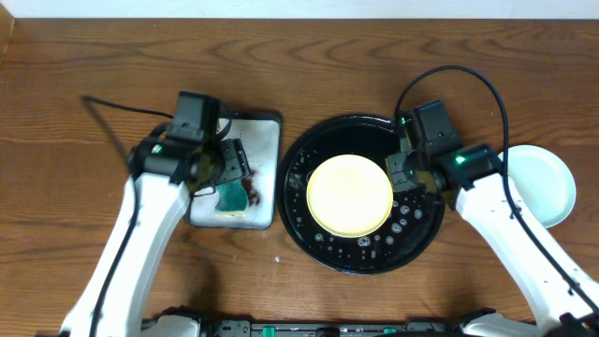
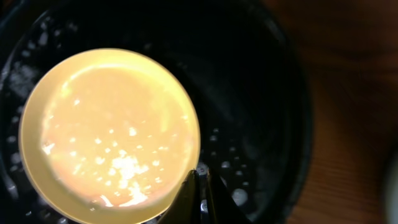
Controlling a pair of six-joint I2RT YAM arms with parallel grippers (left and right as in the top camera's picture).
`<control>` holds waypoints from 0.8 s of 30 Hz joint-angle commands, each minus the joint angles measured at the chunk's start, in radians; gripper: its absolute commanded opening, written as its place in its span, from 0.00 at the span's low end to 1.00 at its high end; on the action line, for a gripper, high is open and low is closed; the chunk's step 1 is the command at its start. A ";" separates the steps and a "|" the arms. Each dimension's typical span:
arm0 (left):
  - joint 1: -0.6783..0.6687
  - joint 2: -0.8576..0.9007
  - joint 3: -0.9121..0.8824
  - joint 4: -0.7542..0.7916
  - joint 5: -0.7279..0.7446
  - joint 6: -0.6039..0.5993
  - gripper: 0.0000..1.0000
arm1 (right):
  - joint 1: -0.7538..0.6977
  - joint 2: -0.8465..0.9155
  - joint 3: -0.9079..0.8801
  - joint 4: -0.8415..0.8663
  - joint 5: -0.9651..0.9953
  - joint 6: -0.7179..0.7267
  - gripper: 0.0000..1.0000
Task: Clean dirty plates on tray and stack at the side
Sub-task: 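Return the sponge to the soapy tray with the left gripper, then tilt and lift the yellow plate by its rim with the right gripper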
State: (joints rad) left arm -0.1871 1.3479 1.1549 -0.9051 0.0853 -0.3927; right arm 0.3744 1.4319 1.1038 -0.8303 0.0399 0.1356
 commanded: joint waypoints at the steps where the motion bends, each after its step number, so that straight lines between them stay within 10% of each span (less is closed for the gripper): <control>1: 0.002 -0.081 0.010 -0.021 0.016 0.007 0.78 | -0.082 0.092 -0.001 0.012 -0.219 -0.070 0.09; 15: 0.002 -0.112 0.010 -0.021 0.016 0.007 0.83 | -0.179 0.373 -0.001 0.120 -0.406 -0.220 0.34; 18: 0.002 -0.112 0.010 -0.021 0.016 0.007 0.83 | -0.165 0.409 -0.001 0.129 -0.403 -0.219 0.28; 21: 0.002 -0.112 0.010 -0.021 0.016 0.007 0.84 | -0.163 0.431 -0.001 0.148 -0.408 -0.219 0.01; 24: 0.002 -0.112 0.010 -0.021 0.016 0.007 0.84 | -0.164 0.423 0.000 0.161 -0.415 -0.219 0.01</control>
State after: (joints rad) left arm -0.1867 1.2358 1.1549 -0.9207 0.0994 -0.3916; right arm 0.2024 1.8572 1.1034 -0.6807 -0.3576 -0.0704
